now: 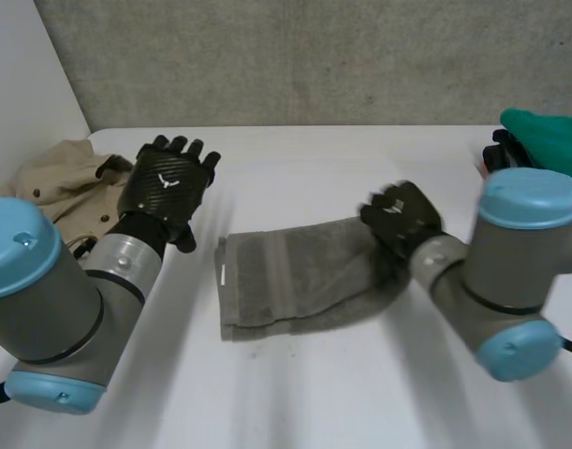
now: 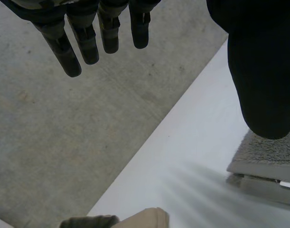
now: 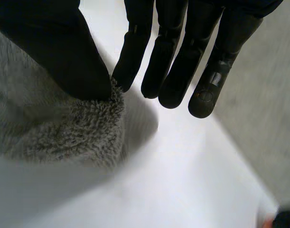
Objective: Fold the laundry.
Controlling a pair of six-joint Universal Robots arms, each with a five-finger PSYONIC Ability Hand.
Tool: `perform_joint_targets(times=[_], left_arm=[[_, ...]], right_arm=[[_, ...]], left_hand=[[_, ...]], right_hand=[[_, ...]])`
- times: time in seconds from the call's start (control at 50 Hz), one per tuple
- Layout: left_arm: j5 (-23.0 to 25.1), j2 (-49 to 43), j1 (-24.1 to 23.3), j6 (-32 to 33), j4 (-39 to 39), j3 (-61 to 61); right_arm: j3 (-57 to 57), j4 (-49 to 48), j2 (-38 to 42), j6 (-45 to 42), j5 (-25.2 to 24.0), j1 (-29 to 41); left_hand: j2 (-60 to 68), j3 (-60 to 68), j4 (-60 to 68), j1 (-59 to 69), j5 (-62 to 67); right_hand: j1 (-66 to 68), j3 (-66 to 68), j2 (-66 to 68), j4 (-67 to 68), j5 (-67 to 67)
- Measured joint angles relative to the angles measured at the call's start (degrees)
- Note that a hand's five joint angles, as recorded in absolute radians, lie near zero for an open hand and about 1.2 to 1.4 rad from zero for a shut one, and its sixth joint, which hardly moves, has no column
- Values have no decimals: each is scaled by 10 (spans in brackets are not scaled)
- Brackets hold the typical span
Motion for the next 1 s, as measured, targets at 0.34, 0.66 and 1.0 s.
perform_joint_targets(times=[0.34, 0.66, 1.0], left_arm=[[-13, 43, 65, -10, -21, -10], [-15, 37, 44, -40, -29, -11], [-12, 33, 42, -40, -29, -11]], right_arm=[[-90, -69, 100, -24, -167, 221], [56, 28, -56, 164, -22, -32], [167, -63, -13, -6, -217, -202]], left_hand=[[0, 0, 0, 0, 0], [0, 0, 0, 0, 0], [0, 0, 0, 0, 0]], right_hand=[[-93, -114, -122, -116, -93], [-345, -417, -419, -422, -410], [-238, -297, -295, -300, -293]])
